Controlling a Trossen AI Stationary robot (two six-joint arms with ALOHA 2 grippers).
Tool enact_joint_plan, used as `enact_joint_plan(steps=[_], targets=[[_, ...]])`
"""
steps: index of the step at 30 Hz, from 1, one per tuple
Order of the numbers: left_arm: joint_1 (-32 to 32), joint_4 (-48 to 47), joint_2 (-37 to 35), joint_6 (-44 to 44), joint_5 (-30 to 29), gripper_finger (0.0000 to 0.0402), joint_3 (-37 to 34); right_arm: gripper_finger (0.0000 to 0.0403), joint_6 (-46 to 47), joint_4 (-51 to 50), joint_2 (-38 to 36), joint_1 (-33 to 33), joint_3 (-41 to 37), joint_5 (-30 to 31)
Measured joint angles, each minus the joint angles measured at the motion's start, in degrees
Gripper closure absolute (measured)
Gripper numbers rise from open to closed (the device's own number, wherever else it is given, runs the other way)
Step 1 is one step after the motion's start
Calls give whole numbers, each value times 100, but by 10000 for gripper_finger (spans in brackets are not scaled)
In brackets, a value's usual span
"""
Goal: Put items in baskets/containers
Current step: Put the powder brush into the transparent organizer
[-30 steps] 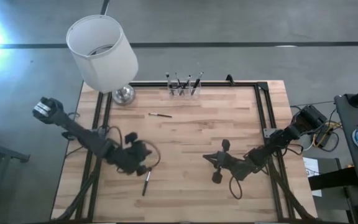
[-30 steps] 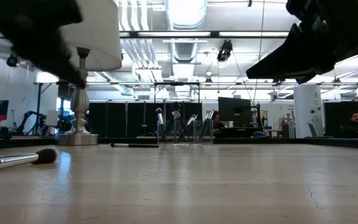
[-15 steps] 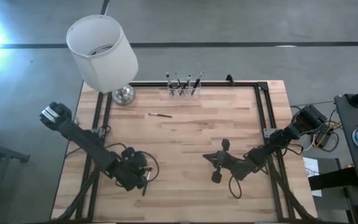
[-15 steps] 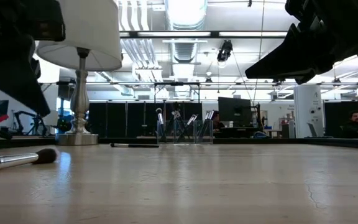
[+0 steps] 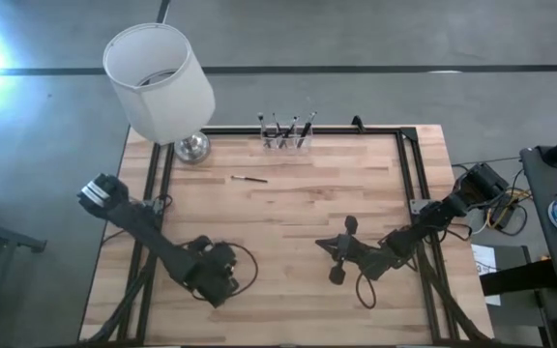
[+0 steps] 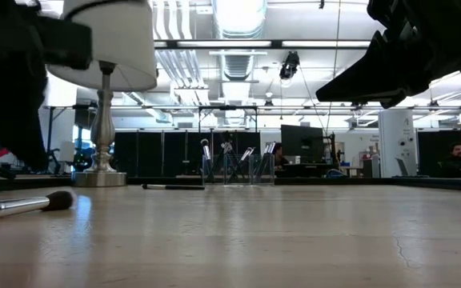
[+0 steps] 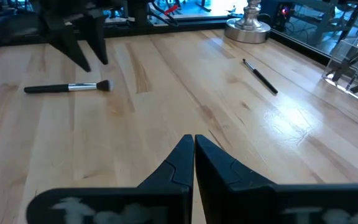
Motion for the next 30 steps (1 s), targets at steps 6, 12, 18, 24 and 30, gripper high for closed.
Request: enact_joint_plan(steps=[6,12,18,24,30], targets=[[187,27,260,-283,370,250,7,394,4,0,0,0,0,-6],[280,244,274,-199,367,250,5,394,37,-2,0,0,0,-13],[290,659,349,-221,395,250,-263,394,37,-5,0,0,0,-13],[292,1045,302,-24,377,250,-542,394,37,-11,0,0,0,-11],[278,1154,281,190,289,294,-697,394,37,-10,0,0,0,-11]])
